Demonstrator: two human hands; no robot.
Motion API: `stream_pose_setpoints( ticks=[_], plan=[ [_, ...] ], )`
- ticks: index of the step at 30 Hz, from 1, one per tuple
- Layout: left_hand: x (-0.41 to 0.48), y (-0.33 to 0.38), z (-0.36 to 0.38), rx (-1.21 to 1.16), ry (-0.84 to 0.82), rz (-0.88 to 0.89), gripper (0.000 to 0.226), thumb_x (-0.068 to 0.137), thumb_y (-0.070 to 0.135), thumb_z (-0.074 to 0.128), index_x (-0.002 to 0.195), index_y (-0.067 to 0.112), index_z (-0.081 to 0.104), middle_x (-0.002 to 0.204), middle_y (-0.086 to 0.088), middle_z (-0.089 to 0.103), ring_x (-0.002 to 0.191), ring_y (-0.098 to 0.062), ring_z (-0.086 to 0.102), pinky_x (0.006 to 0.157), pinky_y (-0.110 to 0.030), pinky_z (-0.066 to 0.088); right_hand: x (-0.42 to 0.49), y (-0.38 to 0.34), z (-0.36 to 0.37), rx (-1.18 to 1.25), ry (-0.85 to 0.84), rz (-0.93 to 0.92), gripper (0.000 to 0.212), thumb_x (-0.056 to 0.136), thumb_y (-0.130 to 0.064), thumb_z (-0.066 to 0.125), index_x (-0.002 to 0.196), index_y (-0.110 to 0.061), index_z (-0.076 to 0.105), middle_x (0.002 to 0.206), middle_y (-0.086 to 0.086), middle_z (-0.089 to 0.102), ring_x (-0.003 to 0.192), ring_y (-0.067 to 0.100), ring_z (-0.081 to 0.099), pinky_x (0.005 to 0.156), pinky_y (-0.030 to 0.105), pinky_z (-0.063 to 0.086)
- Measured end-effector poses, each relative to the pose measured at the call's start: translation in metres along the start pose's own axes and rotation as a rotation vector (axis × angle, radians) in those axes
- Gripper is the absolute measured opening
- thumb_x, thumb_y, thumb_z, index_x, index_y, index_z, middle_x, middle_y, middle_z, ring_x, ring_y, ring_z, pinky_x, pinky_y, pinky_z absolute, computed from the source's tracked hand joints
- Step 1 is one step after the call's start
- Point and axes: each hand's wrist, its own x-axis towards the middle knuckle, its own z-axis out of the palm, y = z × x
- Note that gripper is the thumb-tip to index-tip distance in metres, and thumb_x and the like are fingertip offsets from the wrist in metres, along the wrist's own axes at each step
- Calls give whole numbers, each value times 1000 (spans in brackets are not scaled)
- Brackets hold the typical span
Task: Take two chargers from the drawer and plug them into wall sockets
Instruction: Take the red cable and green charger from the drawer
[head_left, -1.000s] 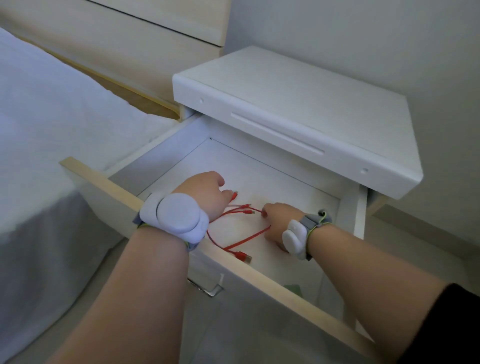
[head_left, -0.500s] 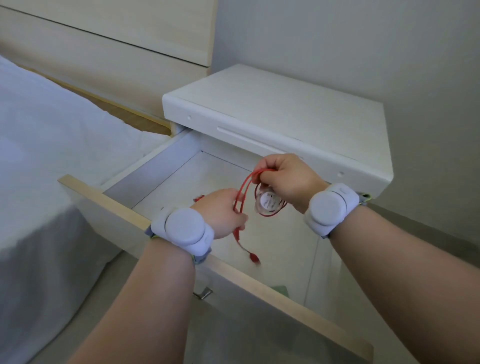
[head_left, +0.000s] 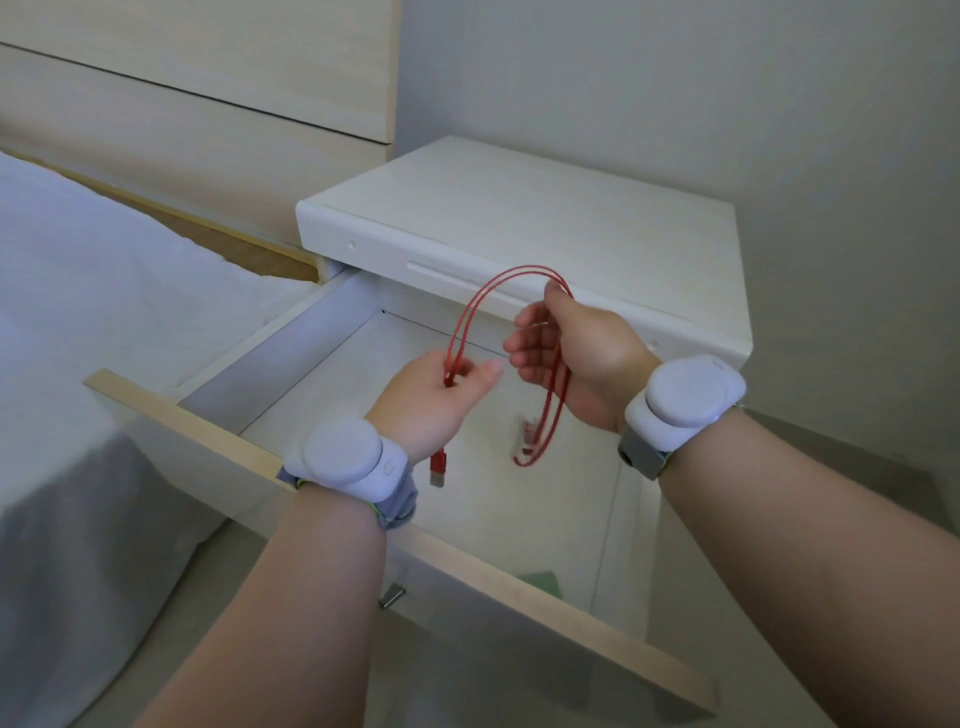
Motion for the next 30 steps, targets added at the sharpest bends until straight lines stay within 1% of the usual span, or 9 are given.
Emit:
stream_pose_setpoints(
  ticks=[2, 4, 6, 9, 13, 17, 22, 26, 30],
  plan=[
    [-2, 0, 3, 13, -163, 11, 38, 75, 52, 64, 101, 26, 56, 57, 6, 52, 45, -6, 51, 54, -23, 43, 0, -5, 8, 47, -37, -28, 44, 98, -36, 34, 70, -11, 55, 58, 6, 62, 53, 17, 56, 56, 25, 47],
    [-4, 0, 6, 108, -284, 20, 37, 74, 49, 67, 104, 31, 58, 53, 9, 49, 44, -3, 47, 53, -22, 38, 0, -7, 17, 61, -77, -34, 42, 98, -34, 34, 71, -10, 56, 63, 6, 61, 58, 17, 56, 61, 25, 48],
    [-3, -1, 7, 209, -285, 24, 13, 80, 41, 63, 83, 29, 65, 52, 8, 51, 45, -6, 46, 53, -23, 37, 1, -6, 24, 31, -95, -35, 41, 98, -33, 35, 72, -11, 57, 66, 5, 61, 60, 16, 57, 63, 24, 48],
    [0, -5, -1, 272, -138, -18, 25, 88, 31, 52, 74, 17, 68, 60, 1, 58, 50, -13, 52, 55, -23, 39, 2, 3, 20, -96, -96, -40, 32, 95, -36, 43, 78, -13, 58, 77, 5, 59, 70, 17, 55, 67, 24, 46],
    [5, -13, -19, 273, 86, -101, 25, 90, 28, 49, 85, 13, 68, 91, -12, 67, 85, -34, 62, 73, -30, 42, -4, 28, -9, -561, -230, 84, 23, 85, -31, 62, 102, -16, 57, 96, 3, 59, 88, 19, 57, 84, 30, 47],
    [7, -12, -24, 214, 149, -105, 26, 92, 31, 45, 78, 25, 66, 91, -6, 65, 83, -30, 62, 76, -29, 43, -14, 54, -20, -1273, -527, 253, 38, 82, -34, 65, 118, -21, 59, 110, 5, 69, 93, 22, 65, 87, 30, 51],
    [5, -8, -18, 188, 109, -74, 29, 92, 31, 46, 68, 29, 63, 80, -7, 64, 74, -29, 62, 79, -34, 48, -28, 87, -12, -1628, -828, 351, 46, 81, -36, 66, 124, -24, 54, 124, -3, 60, 109, 18, 57, 88, 27, 43],
    [3, -5, -17, 189, 93, -68, 24, 90, 33, 48, 75, 28, 66, 82, -5, 65, 74, -28, 64, 77, -33, 50, -33, 96, -11, -1762, -932, 314, 38, 85, -22, 58, 117, -1, 57, 121, 17, 61, 110, 36, 57, 93, 44, 49],
    [1, -3, -17, 180, 89, -72, 23, 90, 34, 49, 75, 27, 66, 82, -7, 65, 76, -30, 64, 82, -38, 53, -33, 95, -14, -1822, -874, 271, 29, 85, -29, 59, 86, 1, 59, 86, 12, 56, 76, 28, 51, 72, 36, 47]
  ],
)
